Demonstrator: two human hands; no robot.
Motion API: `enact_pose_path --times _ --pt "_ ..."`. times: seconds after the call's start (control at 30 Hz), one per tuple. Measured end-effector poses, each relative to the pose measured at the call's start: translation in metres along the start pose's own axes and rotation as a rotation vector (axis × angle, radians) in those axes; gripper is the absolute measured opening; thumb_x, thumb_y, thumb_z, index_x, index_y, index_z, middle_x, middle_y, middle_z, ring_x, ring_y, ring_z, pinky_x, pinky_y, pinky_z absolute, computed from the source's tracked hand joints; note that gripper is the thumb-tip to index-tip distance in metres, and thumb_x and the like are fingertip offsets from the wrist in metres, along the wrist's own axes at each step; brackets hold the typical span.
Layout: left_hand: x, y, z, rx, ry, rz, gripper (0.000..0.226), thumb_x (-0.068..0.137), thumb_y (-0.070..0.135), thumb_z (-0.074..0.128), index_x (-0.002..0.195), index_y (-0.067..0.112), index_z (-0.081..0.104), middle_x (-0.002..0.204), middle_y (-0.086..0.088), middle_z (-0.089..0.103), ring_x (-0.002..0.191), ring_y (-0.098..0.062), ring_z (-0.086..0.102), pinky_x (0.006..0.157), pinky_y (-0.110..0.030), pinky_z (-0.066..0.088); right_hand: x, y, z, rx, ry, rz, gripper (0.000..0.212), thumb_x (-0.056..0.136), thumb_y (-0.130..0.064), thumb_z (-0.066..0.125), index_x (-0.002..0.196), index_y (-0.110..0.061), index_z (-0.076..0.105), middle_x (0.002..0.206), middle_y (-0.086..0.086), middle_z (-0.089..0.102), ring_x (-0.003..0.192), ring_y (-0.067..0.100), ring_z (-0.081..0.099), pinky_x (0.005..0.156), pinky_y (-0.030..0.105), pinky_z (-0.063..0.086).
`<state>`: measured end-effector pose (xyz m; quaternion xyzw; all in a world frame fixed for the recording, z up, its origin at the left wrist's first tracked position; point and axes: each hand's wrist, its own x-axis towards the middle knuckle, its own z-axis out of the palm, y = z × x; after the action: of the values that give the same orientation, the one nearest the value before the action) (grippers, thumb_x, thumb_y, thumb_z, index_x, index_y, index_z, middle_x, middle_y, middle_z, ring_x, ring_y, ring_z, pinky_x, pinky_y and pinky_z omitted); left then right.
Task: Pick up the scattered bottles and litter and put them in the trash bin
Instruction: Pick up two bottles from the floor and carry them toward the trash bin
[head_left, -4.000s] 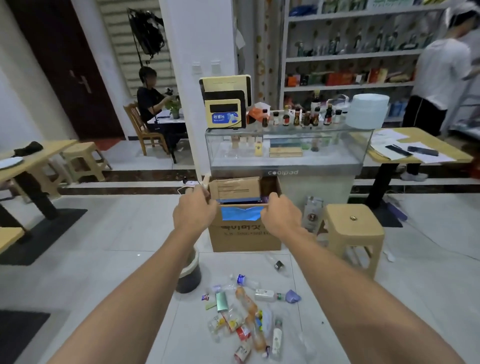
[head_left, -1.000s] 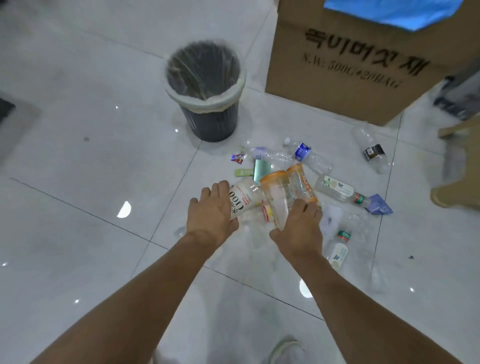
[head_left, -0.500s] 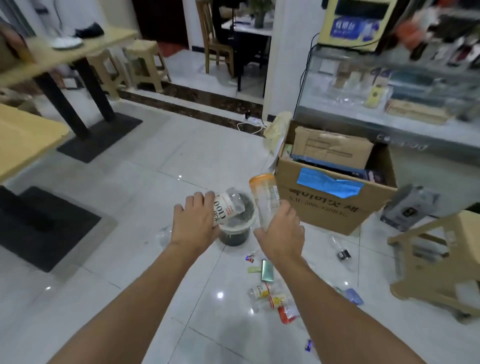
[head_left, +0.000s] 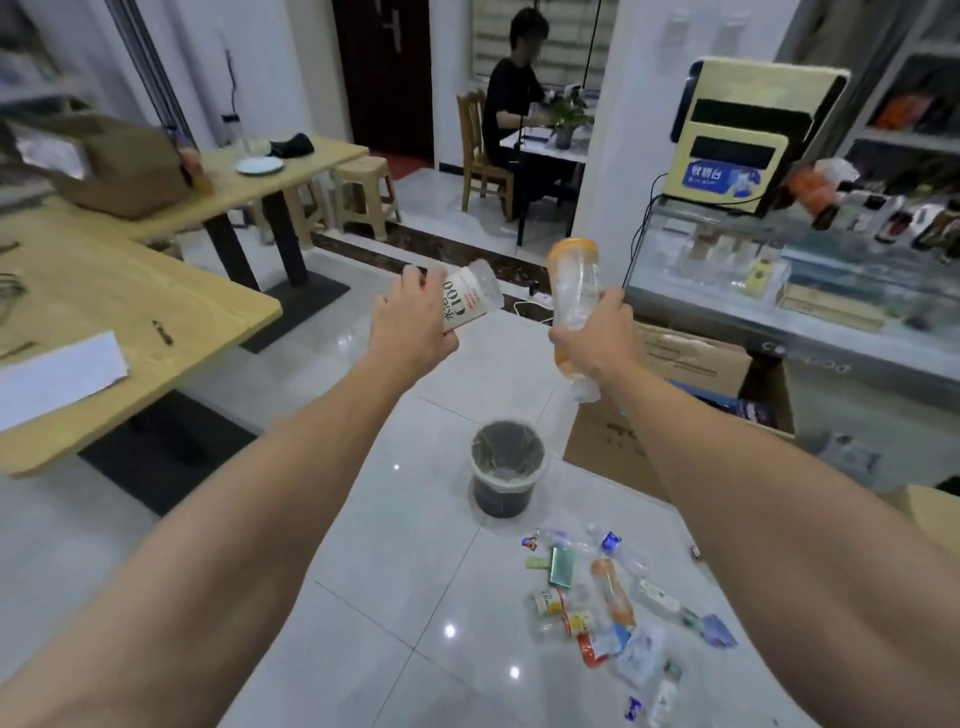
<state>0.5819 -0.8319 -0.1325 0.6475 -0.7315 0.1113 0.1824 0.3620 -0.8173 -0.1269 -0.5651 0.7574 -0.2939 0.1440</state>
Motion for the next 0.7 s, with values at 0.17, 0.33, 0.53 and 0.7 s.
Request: enact_pose_path --times 0.17,0.33,0.53,0.7 --pt "0.021 -0.036 -0.014 -0.015 0.061 0.017 0.07 0.072 0.039 0.074 0.128 0.016 0.038 0.113 -0.01 0.048 0.101 -0.026 0.05 0.078 -0.038 0.046 -0.002 -0.03 0.015 -0.098 0.031 -0.065 0.068 0.075 -0.045 0.07 0.125 -0.012 0.038 0.117 0.011 0.05 0.099 0.032 0.057 0.081 0.043 0.051" --pt "0.022 -0.103 -0.011 -0.005 0.032 -0.006 0.075 0.07 0.041 0.077 0.13 0.02 0.037 0.117 -0.006 0.051 0.105 -0.022 0.051 0.082 -0.039 0.049 0.001 -0.066 0.053 -0.165 0.012 -0.077 0.067 0.077 -0.045 0.069 0.128 -0.015 0.037 0.117 0.01 0.05 0.096 0.028 0.054 0.07 0.036 0.045" --pt "0.014 -0.193 0.01 0.031 -0.061 -0.133 0.074 0.07 0.043 0.077 0.128 0.018 0.038 0.117 -0.005 0.052 0.106 -0.022 0.051 0.084 -0.036 0.049 0.01 -0.115 0.102 -0.203 -0.011 -0.083 0.071 0.077 -0.045 0.068 0.131 -0.014 0.036 0.123 0.011 0.05 0.107 0.032 0.054 0.076 0.04 0.045" --pt "0.042 -0.211 0.034 0.037 -0.092 -0.136 0.07 0.071 0.042 0.075 0.126 0.017 0.039 0.115 -0.006 0.051 0.104 -0.022 0.051 0.083 -0.035 0.048 0.03 -0.12 0.128 -0.234 -0.006 -0.064 0.066 0.074 -0.046 0.067 0.124 -0.015 0.038 0.118 0.01 0.051 0.102 0.03 0.054 0.079 0.043 0.05"
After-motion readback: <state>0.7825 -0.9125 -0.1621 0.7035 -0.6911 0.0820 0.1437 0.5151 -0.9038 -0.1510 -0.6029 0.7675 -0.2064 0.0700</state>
